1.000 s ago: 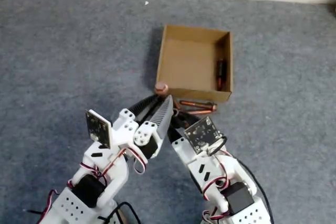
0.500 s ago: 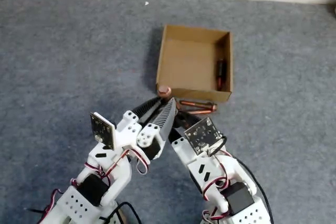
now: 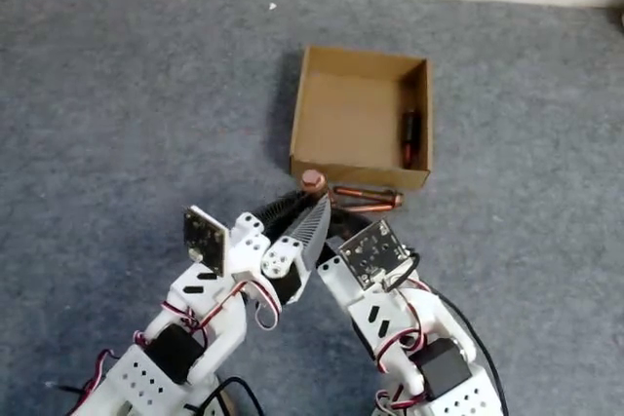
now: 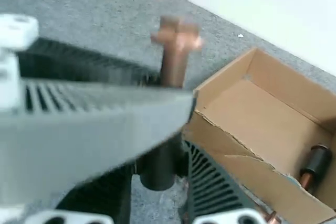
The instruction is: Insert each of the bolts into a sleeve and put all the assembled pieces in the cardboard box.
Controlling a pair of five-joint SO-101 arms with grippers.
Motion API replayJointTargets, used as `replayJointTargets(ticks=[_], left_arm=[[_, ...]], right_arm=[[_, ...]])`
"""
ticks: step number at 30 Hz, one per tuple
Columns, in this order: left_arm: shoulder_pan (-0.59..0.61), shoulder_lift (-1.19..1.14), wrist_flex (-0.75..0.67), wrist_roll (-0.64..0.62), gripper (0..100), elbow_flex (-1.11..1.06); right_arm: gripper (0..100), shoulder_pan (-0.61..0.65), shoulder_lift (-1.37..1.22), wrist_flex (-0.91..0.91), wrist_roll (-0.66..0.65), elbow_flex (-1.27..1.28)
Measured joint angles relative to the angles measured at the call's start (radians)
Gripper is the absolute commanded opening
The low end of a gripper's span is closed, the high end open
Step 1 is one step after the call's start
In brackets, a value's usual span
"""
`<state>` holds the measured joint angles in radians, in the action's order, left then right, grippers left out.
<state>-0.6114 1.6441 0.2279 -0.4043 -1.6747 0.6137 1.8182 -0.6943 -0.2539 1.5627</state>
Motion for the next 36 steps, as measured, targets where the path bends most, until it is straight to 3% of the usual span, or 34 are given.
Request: replayJointTargets(ticks=[5,18,22,25,31,36], left_arm=[[0.000,0.015,0.157,-0.002,20,0.038],[0.000,0.009,0.509,0.000,19,0.232],[0.003,0.009,0.583,0.005,10,0.295],[0.072,0.009,0.595,0.005,0,0.308],[0.307,0.009,0.595,0.005,1,0.308],[0.408,0.009,0.595,0.005,1,0.276]], right_arm=[[0.5,-0.020,0.000,0.000,-0.003,0.011],[0.5,-0.130,0.000,0.000,-0.005,0.009],[0.5,-0.163,0.000,0.000,-0.005,0.009],[0.5,-0.184,0.000,0.000,-0.005,0.009],[0.5,-0.192,0.000,0.000,0.048,0.009],[0.5,-0.192,0.000,0.000,0.058,0.009]])
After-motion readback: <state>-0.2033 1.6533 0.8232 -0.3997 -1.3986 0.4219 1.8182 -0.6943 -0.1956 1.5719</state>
